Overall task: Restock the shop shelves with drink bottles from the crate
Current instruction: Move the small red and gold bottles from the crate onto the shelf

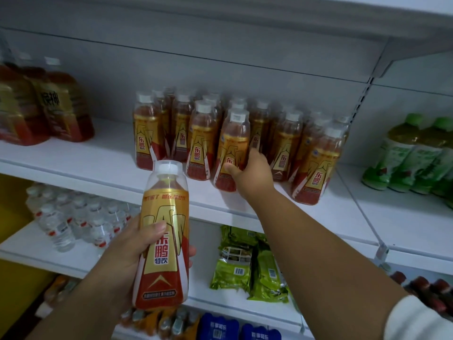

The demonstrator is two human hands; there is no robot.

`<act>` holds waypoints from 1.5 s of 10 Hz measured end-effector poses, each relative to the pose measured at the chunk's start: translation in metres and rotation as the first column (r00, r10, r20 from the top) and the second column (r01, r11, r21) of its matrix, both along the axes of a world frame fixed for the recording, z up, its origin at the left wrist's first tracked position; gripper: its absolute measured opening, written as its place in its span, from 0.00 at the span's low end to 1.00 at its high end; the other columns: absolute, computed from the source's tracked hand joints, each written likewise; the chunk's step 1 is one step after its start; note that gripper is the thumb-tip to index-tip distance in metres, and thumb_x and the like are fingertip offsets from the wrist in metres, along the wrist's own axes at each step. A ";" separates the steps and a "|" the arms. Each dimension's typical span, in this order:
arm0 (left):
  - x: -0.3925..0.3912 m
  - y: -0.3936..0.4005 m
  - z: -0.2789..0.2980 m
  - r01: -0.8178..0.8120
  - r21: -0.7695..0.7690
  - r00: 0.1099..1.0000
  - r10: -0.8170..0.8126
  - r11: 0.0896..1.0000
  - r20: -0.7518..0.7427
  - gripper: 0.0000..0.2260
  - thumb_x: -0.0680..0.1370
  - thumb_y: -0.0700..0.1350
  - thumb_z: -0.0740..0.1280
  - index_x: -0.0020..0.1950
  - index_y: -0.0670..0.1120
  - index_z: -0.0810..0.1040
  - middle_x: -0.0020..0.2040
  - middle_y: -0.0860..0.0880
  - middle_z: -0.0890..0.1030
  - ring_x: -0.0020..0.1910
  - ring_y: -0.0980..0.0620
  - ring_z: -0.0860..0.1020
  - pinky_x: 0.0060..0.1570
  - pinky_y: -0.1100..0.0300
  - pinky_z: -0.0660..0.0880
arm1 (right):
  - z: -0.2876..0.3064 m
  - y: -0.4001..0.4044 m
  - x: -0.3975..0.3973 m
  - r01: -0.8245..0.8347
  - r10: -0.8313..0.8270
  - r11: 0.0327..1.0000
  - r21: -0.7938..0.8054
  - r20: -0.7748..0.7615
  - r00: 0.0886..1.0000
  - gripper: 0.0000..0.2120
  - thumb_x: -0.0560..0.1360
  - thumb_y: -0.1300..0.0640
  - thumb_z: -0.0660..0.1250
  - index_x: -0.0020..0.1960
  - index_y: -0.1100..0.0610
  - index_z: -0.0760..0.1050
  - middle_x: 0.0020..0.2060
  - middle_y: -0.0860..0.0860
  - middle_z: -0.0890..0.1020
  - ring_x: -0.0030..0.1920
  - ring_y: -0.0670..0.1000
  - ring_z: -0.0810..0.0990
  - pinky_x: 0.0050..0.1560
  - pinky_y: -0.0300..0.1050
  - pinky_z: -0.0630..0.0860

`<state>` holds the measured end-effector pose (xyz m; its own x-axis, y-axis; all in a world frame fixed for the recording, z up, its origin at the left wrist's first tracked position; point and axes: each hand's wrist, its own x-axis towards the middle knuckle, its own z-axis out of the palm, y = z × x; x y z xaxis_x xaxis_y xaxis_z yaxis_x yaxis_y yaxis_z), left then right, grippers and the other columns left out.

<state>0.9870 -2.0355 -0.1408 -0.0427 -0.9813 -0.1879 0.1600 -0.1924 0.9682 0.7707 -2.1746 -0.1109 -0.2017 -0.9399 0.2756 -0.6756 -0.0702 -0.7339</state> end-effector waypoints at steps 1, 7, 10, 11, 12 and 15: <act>0.004 -0.005 -0.014 0.037 -0.009 0.996 -0.038 0.999 -0.082 0.15 0.79 0.42 0.62 0.64 0.39 0.69 0.47 0.42 0.78 0.37 0.53 0.81 0.38 0.60 0.80 | 0.000 -0.005 0.000 -0.007 0.007 1.000 0.001 -0.018 1.000 0.25 0.76 0.47 0.73 0.67 0.56 0.71 0.61 0.55 0.76 0.58 0.58 0.79 0.62 0.57 0.77; 0.021 0.000 -0.024 0.011 -0.087 0.975 -0.030 0.996 -0.220 0.39 0.59 0.66 0.81 0.65 0.50 0.78 0.62 0.38 0.82 0.63 0.35 0.80 0.66 0.33 0.72 | 0.008 0.007 0.008 0.041 -0.041 0.999 0.004 -0.112 0.993 0.30 0.78 0.43 0.69 0.74 0.57 0.66 0.67 0.55 0.72 0.65 0.57 0.75 0.68 0.56 0.73; 0.025 -0.005 0.007 0.081 -0.170 0.946 -0.129 0.982 -0.297 0.30 0.65 0.47 0.76 0.66 0.47 0.75 0.52 0.32 0.83 0.47 0.32 0.84 0.46 0.39 0.82 | 0.108 0.081 0.079 -0.650 0.655 0.728 0.218 0.058 0.753 0.16 0.78 0.34 0.61 0.52 0.44 0.78 0.38 0.46 0.80 0.36 0.47 0.77 0.37 0.45 0.76; 0.029 -0.008 0.009 0.085 -0.207 0.934 -0.150 0.975 -0.323 0.28 0.65 0.46 0.76 0.64 0.47 0.76 0.51 0.34 0.84 0.45 0.33 0.84 0.41 0.42 0.83 | 0.136 0.070 0.092 -0.626 0.709 0.686 0.370 -0.150 0.689 0.14 0.80 0.41 0.64 0.56 0.50 0.79 0.43 0.55 0.84 0.36 0.52 0.81 0.39 0.48 0.81; 0.034 -0.020 0.013 0.056 -0.226 0.951 -0.121 0.972 -0.285 0.26 0.66 0.45 0.75 0.63 0.50 0.76 0.51 0.37 0.85 0.48 0.35 0.85 0.40 0.47 0.83 | 0.154 0.051 0.106 -0.570 0.718 0.689 0.448 -0.313 0.622 0.15 0.79 0.40 0.66 0.54 0.51 0.79 0.43 0.53 0.86 0.39 0.53 0.85 0.43 0.50 0.83; 0.038 -0.093 0.011 -0.244 -0.457 0.855 0.413 0.855 0.315 0.18 0.78 0.53 0.71 0.67 0.60 0.73 0.61 0.55 0.75 0.55 0.58 0.79 0.54 0.56 0.79 | 0.172 -0.006 0.120 -0.485 0.544 0.837 0.254 -0.487 0.683 0.11 0.75 0.46 0.73 0.49 0.53 0.78 0.35 0.49 0.85 0.31 0.45 0.84 0.29 0.38 0.77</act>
